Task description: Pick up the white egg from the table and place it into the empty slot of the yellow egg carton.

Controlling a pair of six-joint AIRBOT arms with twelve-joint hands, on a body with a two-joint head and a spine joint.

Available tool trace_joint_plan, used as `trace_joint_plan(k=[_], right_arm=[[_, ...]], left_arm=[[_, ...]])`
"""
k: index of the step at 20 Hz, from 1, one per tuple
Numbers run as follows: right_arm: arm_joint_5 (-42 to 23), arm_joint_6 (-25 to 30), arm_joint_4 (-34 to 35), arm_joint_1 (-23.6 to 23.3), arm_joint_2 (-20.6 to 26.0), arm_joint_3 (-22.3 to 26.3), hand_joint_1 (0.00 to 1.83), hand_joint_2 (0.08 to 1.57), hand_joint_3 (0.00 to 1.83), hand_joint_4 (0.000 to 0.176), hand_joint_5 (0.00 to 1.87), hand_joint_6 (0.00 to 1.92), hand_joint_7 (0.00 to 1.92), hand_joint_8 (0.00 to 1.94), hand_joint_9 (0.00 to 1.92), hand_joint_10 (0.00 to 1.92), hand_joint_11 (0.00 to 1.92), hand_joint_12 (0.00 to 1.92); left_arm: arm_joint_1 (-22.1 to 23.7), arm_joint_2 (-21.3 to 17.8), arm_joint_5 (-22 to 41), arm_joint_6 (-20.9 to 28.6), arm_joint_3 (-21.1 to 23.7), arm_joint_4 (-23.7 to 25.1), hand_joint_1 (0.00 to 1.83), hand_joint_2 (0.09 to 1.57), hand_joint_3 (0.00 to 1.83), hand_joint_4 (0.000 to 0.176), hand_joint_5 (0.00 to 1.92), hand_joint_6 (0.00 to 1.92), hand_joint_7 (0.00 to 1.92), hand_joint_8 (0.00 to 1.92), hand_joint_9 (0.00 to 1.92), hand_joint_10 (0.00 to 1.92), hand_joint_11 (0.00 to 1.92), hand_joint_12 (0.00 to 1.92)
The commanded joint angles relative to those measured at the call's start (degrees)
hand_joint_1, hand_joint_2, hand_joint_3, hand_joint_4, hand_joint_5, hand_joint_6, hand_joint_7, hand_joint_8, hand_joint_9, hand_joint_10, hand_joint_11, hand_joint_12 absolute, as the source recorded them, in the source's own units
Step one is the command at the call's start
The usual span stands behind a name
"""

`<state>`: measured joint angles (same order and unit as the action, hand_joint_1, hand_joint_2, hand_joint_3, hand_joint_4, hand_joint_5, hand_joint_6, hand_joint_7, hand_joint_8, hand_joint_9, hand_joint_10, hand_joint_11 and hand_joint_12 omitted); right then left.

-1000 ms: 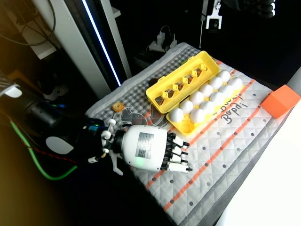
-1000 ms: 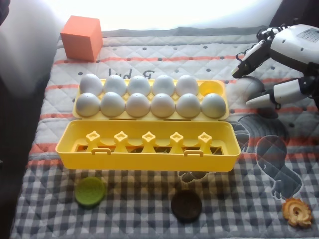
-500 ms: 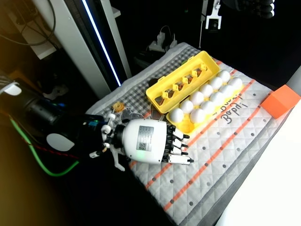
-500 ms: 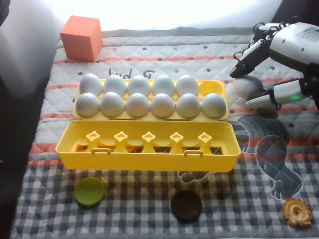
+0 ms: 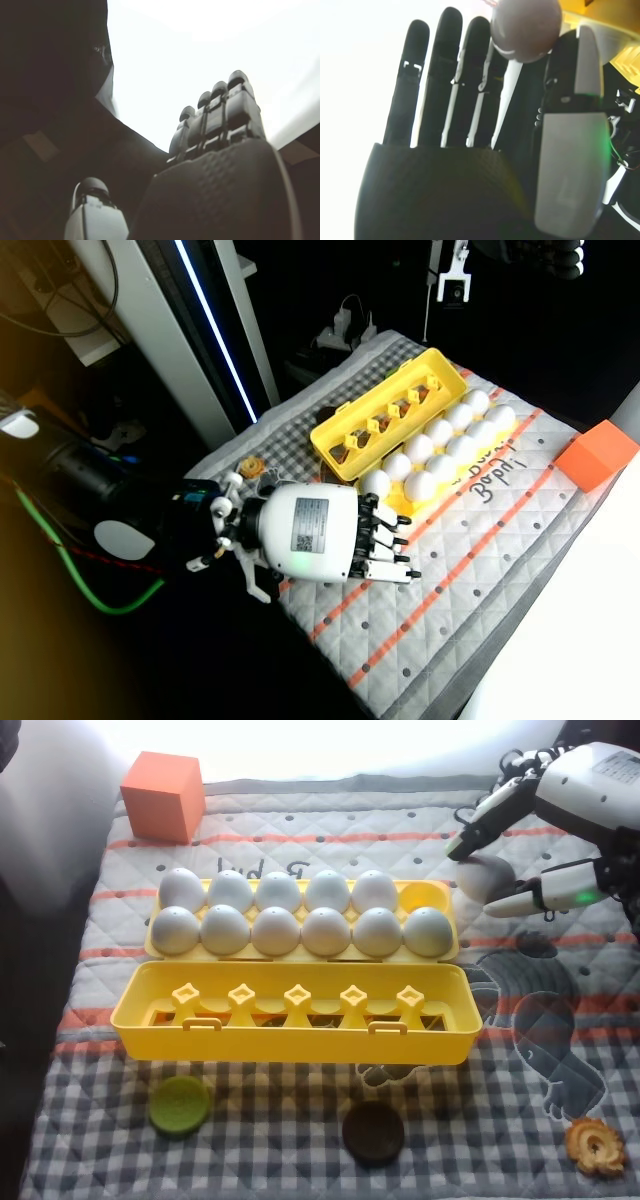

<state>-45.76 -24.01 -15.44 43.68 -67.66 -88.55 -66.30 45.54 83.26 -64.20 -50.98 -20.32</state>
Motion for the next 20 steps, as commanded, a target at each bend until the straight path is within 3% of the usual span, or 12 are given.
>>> trace_joint_plan(k=[1, 2, 3, 4, 5, 7, 8, 9, 12, 15, 18, 20], right_arm=[[-6.1, 0.2, 1.6, -1.1, -0.3, -0.2, 1.03, 1.10, 0.00, 0.174, 1.00, 0.93, 0.99, 0.00, 0.88, 0.00, 0.34, 0.91], [-6.1, 0.2, 1.4, -1.4, -0.6, -0.2, 1.05, 1.09, 0.00, 0.138, 1.02, 0.90, 0.99, 0.00, 0.91, 0.01, 0.36, 0.93], [-6.1, 0.2, 1.3, -1.6, -0.8, -0.2, 1.06, 1.07, 0.00, 0.135, 1.06, 0.84, 0.94, 0.00, 0.79, 0.00, 0.22, 0.90], [-6.2, 0.2, 1.3, -1.7, -1.1, -0.3, 1.09, 1.07, 0.00, 0.059, 1.08, 0.81, 0.96, 0.01, 0.85, 0.02, 0.31, 0.93], [-6.2, 0.2, 1.1, -1.9, -1.5, -0.3, 1.10, 1.06, 0.00, 0.032, 1.09, 0.80, 0.94, 0.00, 0.79, 0.00, 0.26, 0.88], [-6.2, 0.2, 0.8, -2.3, -2.0, -0.5, 1.08, 1.06, 0.00, 0.092, 1.10, 0.79, 0.48, 0.00, 0.31, 0.00, 0.02, 0.62], [-6.2, 0.2, 0.6, -2.5, -2.3, -0.6, 1.06, 1.06, 0.00, 0.159, 1.09, 0.80, 0.46, 0.00, 0.27, 0.00, 0.02, 0.53], [-6.2, 0.2, 0.6, -2.7, -2.5, -0.6, 1.05, 1.06, 0.00, 0.173, 1.08, 0.81, 0.46, 0.00, 0.27, 0.00, 0.02, 0.52], [-6.2, 0.2, 0.5, -3.1, -3.2, -0.8, 1.03, 1.09, 0.00, 0.176, 1.02, 0.91, 0.57, 0.00, 0.35, 0.01, 0.00, 0.72], [-6.2, 0.3, 0.1, -3.6, -3.9, -1.1, 1.02, 1.09, 0.00, 0.176, 1.01, 0.93, 0.41, 0.00, 0.27, 0.00, 0.00, 0.58], [-6.2, 0.3, -0.1, -4.0, -4.5, -1.3, 1.04, 1.07, 0.00, 0.176, 1.06, 0.85, 0.78, 0.02, 0.60, 0.04, 0.14, 0.76], [-6.2, 0.4, -0.1, -4.2, -4.6, -1.4, 1.04, 1.07, 0.00, 0.176, 1.06, 0.84, 0.81, 0.01, 0.64, 0.02, 0.10, 0.84]], left_arm=[[0.4, -0.2, 6.9, 0.5, -0.2, 0.4, 0.00, 0.71, 0.00, 0.082, 0.00, 0.00, 0.00, 0.00, 0.00, 0.00, 0.00, 0.00], [0.4, -0.2, 6.9, 0.5, -0.2, 0.4, 0.00, 0.72, 0.01, 0.073, 0.00, 0.00, 0.00, 0.00, 0.00, 0.00, 0.00, 0.00], [0.4, -0.2, 6.9, 0.5, -0.2, 0.4, 0.00, 0.72, 0.01, 0.071, 0.00, 0.00, 0.00, 0.00, 0.00, 0.00, 0.00, 0.00], [0.4, -0.2, 6.9, 0.5, -0.2, 0.4, 0.00, 0.71, 0.01, 0.077, 0.00, 0.00, 0.00, 0.00, 0.00, 0.00, 0.00, 0.00], [0.4, -0.2, 6.9, 0.5, -0.2, 0.4, 0.00, 0.71, 0.00, 0.089, 0.00, 0.00, 0.00, 0.00, 0.00, 0.00, 0.00, 0.00], [0.4, -0.2, 6.9, 0.5, -0.2, 0.4, 0.00, 0.69, 0.00, 0.090, 0.00, 0.00, 0.00, 0.00, 0.00, 0.00, 0.00, 0.00], [0.4, -0.2, 6.9, 0.5, -0.2, 0.4, 0.00, 0.70, 0.00, 0.076, 0.00, 0.00, 0.00, 0.00, 0.00, 0.00, 0.00, 0.00], [0.4, -0.2, 6.9, 0.5, -0.2, 0.4, 0.00, 0.71, 0.00, 0.069, 0.00, 0.00, 0.00, 0.00, 0.00, 0.00, 0.00, 0.00], [0.4, -0.2, 6.8, 0.5, -0.2, 0.4, 0.00, 0.70, 0.00, 0.070, 0.00, 0.00, 0.00, 0.00, 0.00, 0.00, 0.00, 0.00], [0.4, -0.2, 6.8, 0.5, -0.2, 0.4, 0.00, 0.68, 0.00, 0.085, 0.00, 0.00, 0.00, 0.00, 0.00, 0.00, 0.00, 0.00], [0.4, -0.2, 6.8, 0.5, -0.2, 0.5, 0.00, 0.69, 0.00, 0.067, 0.00, 0.00, 0.00, 0.00, 0.00, 0.00, 0.00, 0.00], [0.4, -0.2, 6.8, 0.6, -0.2, 0.5, 0.00, 0.70, 0.00, 0.061, 0.00, 0.00, 0.00, 0.00, 0.00, 0.00, 0.00, 0.00]])
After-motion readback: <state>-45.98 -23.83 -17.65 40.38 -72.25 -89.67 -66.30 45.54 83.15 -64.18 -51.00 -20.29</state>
